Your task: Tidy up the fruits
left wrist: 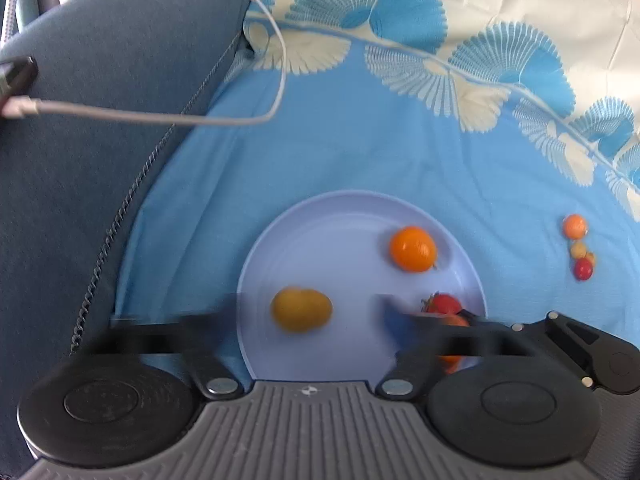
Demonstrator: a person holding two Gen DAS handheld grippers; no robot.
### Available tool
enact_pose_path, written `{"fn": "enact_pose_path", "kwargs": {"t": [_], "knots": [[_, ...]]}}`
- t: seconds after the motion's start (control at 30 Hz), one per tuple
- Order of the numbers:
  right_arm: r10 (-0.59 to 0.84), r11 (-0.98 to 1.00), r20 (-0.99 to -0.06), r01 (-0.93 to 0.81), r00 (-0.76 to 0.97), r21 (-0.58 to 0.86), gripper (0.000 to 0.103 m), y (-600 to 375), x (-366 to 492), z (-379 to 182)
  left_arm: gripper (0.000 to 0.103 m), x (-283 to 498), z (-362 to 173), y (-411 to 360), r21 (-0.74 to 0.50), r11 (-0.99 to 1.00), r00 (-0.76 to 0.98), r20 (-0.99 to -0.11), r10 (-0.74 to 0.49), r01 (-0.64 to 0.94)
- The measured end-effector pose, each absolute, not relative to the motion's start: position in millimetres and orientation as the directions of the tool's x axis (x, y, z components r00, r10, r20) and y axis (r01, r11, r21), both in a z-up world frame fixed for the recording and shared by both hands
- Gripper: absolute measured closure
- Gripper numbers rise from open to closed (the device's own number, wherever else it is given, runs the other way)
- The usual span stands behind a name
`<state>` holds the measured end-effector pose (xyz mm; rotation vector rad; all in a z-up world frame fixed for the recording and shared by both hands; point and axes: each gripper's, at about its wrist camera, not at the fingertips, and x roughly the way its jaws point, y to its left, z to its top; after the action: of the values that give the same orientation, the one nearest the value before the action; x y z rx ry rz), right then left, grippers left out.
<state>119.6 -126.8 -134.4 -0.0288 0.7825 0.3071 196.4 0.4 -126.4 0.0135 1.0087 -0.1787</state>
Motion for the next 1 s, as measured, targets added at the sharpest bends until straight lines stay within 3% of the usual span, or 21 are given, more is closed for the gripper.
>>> {"fn": "enact_pose_path", "kwargs": {"t": [0.03,0.1,0.2,0.33,0.5,0.7,1.0], "knots": [[0.266,0.952,-0.693,-0.294,0.67,0.082,0.043,-126,120,-134,0.004,193,-120,2,-0.078,0.985,0.545,-0.824,-0.151,0.154],[0.276,0.947,-0.671,-0.313,0.688,0.068,0.024,-126,117,-127,0.001,187,-108,3,-0.076,0.984,0.558,-0.815,-0.154,0.161],[0.253,0.951,-0.649,-0.308,0.718,0.029,0.014,-130,103,-112,0.001,170,-91,9,-0.062,0.99,0.581,-0.804,-0.124,0.125],[0.221,0.96,-0.645,-0.28,0.732,0.012,0.007,-140,69,-90,0.001,135,-70,21,-0.036,0.998,0.597,-0.8,-0.058,0.049],[0.189,0.977,-0.646,-0.206,0.74,0.051,0.003,-153,21,-64,0.001,92,-48,34,-0.06,0.998,0.596,-0.801,-0.062,0.024],[0.193,0.981,-0.634,-0.137,0.749,0.138,0.002,-160,-21,-40,0.001,53,-23,36,-0.082,0.995,0.629,-0.772,-0.097,0.052],[0.156,0.987,-0.56,-0.105,0.814,0.123,0.002,-163,-64,-15,0.0,7,5,30,-0.108,0.991,0.684,-0.718,-0.13,0.075]]}}
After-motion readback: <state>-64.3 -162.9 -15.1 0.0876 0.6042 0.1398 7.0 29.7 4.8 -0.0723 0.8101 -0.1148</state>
